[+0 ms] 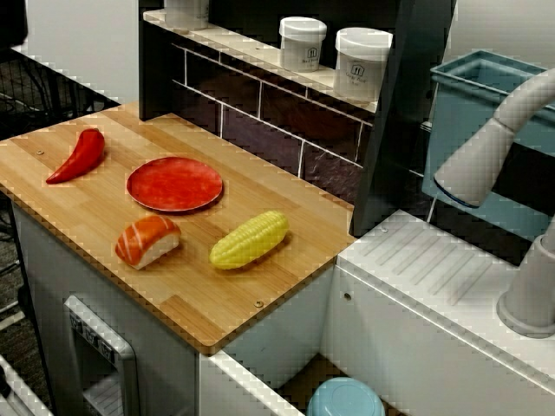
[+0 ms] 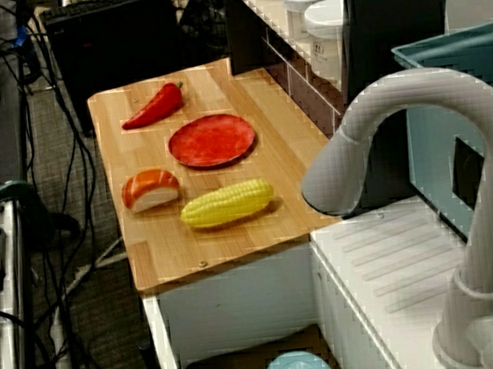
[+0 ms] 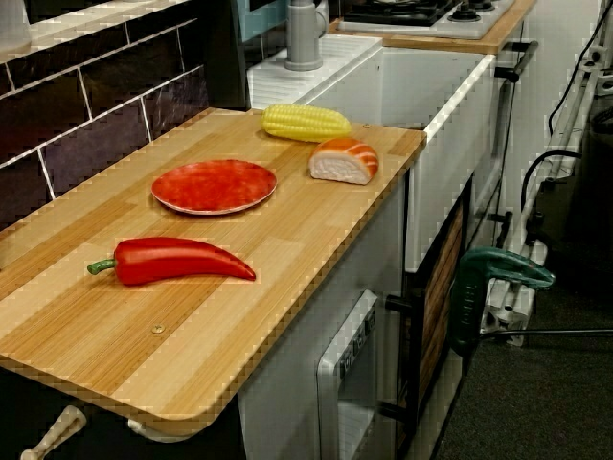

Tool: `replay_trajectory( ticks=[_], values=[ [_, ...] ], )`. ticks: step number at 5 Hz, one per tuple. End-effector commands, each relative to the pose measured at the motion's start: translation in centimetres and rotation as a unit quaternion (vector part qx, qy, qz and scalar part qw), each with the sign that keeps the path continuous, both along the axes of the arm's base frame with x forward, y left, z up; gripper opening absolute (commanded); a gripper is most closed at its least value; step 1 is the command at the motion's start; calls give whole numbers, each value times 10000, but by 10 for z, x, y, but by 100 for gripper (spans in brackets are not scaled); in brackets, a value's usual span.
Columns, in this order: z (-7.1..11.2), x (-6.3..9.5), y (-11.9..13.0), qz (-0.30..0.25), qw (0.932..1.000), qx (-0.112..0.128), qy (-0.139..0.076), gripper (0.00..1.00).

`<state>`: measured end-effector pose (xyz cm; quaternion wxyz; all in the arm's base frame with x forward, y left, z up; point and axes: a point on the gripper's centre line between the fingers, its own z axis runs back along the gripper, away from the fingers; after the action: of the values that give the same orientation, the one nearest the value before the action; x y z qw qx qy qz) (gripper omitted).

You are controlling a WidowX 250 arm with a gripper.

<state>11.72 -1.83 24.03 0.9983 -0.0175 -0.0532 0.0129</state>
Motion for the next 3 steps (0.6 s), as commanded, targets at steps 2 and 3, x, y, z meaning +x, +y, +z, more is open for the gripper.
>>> replay_trajectory(
  ticks=[2, 3],
  values=[
    [-10, 3, 10, 173, 9995, -85, 244, 100],
    [-19, 9, 25, 478, 9984, -85, 285, 100]
  ],
)
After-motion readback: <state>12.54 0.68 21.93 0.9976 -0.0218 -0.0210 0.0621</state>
